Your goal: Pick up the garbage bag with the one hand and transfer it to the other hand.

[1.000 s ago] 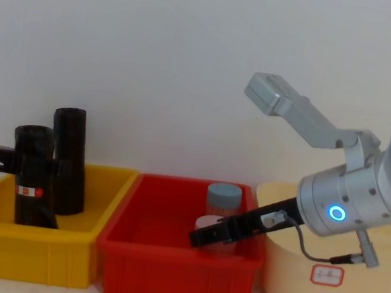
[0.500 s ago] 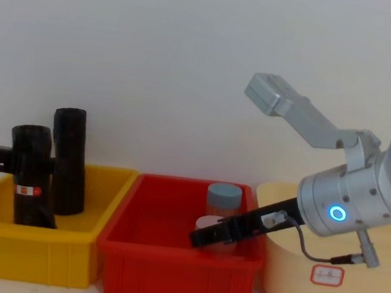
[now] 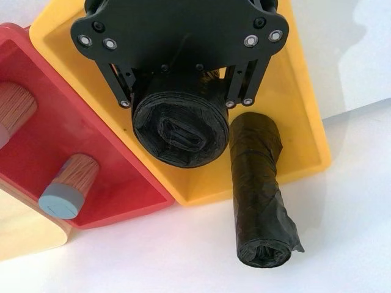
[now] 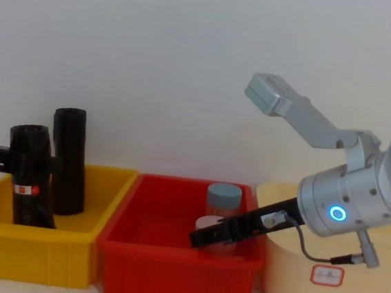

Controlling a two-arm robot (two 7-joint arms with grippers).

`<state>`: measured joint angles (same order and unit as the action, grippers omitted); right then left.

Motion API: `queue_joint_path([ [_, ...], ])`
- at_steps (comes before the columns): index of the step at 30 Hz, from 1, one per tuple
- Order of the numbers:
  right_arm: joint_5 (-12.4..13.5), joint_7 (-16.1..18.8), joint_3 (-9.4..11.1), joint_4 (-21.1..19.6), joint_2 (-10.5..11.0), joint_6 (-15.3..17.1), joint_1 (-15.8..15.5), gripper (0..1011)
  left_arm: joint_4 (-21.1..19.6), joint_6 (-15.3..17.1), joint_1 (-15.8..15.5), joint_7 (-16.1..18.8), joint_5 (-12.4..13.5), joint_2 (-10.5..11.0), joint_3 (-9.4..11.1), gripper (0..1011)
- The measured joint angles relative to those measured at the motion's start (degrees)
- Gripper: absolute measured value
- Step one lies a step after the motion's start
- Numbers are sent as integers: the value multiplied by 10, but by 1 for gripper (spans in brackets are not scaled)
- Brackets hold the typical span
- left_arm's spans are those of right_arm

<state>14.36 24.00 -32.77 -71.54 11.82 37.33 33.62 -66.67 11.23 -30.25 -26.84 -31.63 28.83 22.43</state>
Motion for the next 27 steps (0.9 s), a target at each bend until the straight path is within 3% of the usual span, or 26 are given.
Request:
queue_joint_path([
  [18, -1, -1, 1, -4, 1, 1, -1, 665, -3, -1, -3, -3, 0, -1, -2, 398],
  [27, -11, -13, 11, -43, 12, -3, -4, 665, -30, 0, -22, -22, -5, 5, -9, 391],
])
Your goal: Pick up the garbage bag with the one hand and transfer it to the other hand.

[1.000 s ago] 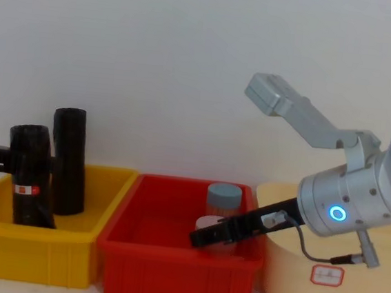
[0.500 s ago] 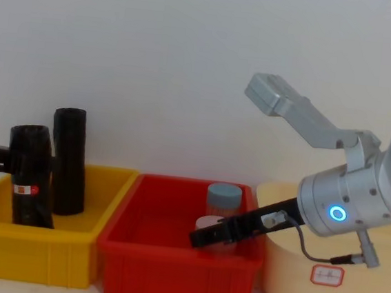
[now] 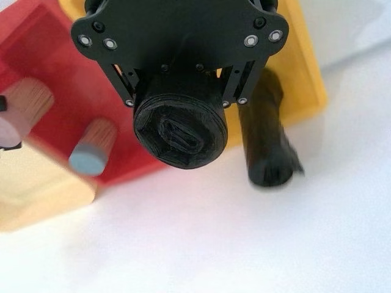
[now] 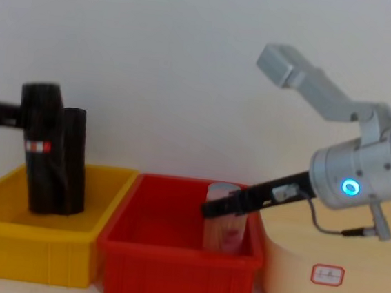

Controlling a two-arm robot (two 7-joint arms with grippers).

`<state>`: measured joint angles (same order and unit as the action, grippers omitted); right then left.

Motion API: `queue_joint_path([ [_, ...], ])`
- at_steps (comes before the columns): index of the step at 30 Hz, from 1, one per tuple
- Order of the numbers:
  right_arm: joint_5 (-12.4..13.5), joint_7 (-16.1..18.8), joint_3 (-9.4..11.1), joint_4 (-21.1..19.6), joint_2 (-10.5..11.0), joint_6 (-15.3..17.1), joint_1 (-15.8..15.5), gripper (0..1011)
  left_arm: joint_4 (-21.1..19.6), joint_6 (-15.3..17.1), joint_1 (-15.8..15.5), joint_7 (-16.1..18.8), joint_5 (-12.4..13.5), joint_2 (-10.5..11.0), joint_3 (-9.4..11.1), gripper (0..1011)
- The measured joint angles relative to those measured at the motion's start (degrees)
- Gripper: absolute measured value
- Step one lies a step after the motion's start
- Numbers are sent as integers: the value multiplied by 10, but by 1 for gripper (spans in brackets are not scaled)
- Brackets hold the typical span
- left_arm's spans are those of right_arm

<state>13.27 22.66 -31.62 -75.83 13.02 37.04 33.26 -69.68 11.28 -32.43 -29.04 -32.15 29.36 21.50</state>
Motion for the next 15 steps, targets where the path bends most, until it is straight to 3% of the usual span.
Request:
queue_joint_path([
  [15, -25, -41, 39, -101, 33, 0, -8, 665, -17, -6, -83, -70, -16, -3, 6, 391],
])
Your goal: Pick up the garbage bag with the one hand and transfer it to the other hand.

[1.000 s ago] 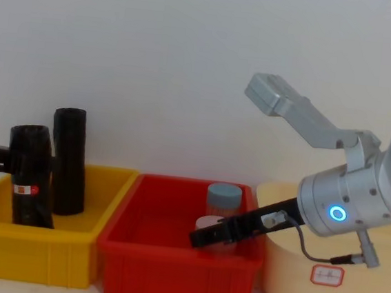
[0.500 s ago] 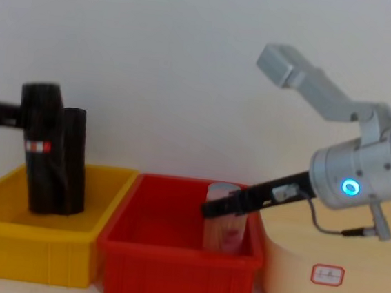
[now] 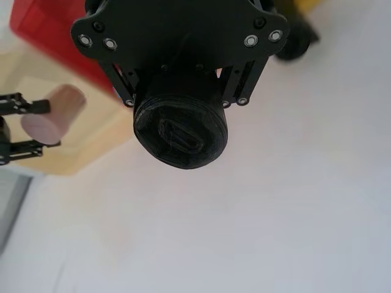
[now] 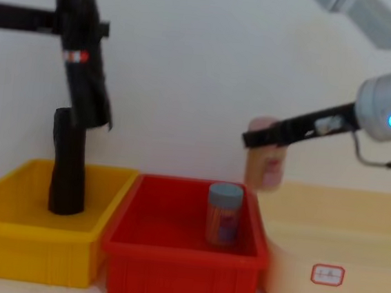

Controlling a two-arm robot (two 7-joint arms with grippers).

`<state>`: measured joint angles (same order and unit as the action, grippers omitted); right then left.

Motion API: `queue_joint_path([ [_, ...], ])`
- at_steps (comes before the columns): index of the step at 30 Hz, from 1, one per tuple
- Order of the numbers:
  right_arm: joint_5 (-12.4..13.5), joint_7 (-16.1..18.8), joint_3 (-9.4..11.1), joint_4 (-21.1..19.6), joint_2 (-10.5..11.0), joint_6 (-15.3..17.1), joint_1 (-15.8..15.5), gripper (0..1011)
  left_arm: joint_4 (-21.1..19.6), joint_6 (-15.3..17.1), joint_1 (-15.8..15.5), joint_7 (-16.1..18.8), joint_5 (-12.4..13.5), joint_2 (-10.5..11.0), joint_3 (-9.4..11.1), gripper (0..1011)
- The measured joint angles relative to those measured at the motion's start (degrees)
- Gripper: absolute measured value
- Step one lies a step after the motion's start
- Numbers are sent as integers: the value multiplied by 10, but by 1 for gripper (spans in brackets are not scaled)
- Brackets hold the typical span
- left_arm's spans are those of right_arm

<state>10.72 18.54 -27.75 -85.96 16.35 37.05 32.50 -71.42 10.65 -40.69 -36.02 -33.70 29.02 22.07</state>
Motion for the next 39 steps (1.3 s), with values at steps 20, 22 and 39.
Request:
queue_joint_path([
  [20, -47, -79, 73, -80, 46, 52, -5, 665, 138, -60, -134, -132, -6, -74, 56, 391],
  [22, -51, -85, 81, -79, 51, 60, -4, 664, 154, -64, -144, -143, -6, -82, 62, 391],
  [39, -64, -94, 116, 18, 69, 100, 18, 665, 222, -83, -183, -190, -7, -112, 93, 391],
])
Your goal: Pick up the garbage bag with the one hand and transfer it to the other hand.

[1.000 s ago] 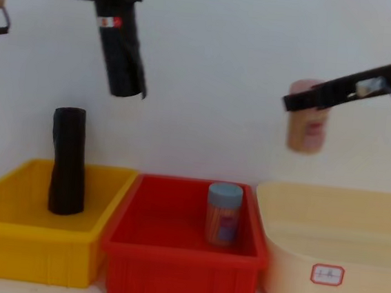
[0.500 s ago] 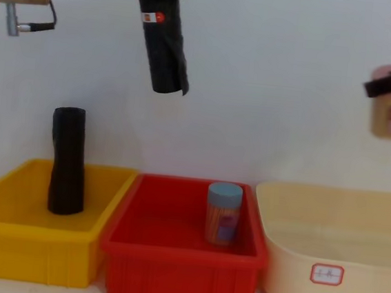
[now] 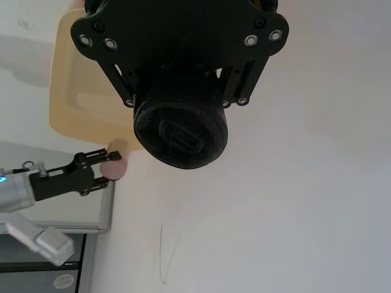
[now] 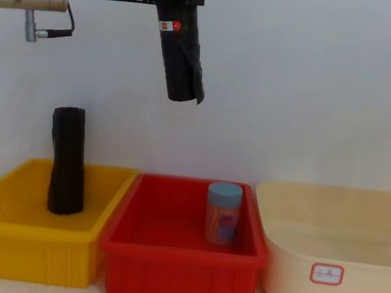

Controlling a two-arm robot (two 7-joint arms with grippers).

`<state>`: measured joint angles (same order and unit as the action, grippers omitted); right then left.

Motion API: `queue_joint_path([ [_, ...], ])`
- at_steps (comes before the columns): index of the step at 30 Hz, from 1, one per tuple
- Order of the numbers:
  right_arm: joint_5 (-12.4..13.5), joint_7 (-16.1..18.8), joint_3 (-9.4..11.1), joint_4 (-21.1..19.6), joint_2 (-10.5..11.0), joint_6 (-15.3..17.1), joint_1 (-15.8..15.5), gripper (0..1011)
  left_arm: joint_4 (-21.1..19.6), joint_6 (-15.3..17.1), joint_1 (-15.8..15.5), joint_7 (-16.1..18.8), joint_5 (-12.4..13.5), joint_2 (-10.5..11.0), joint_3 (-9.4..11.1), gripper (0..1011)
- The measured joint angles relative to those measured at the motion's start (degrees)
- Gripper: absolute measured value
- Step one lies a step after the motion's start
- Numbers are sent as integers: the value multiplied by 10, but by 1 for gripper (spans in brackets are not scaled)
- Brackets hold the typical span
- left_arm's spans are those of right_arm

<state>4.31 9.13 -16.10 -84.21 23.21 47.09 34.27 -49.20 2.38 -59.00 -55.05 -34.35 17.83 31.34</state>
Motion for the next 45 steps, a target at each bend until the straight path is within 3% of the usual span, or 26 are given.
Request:
queue_joint_path([
  [9, 13, 19, 12, 63, -9, -4, 9, 665, 10, -4, -6, -7, 0, -4, 6, 391],
  [19, 19, 25, 20, 101, -20, -11, 10, 678, 16, -6, -9, -12, 1, -7, 9, 391],
  [31, 21, 28, 24, 119, -26, -15, 11, 989, 19, -7, -11, -14, 1, -8, 11, 391],
  [39, 22, 31, 25, 121, -27, -16, 11, 1001, 22, -11, -13, -14, 2, -12, 14, 390],
  [45, 22, 44, 20, 103, -21, -21, 4, 1000, 37, -24, -22, -20, 6, -27, 23, 390],
])
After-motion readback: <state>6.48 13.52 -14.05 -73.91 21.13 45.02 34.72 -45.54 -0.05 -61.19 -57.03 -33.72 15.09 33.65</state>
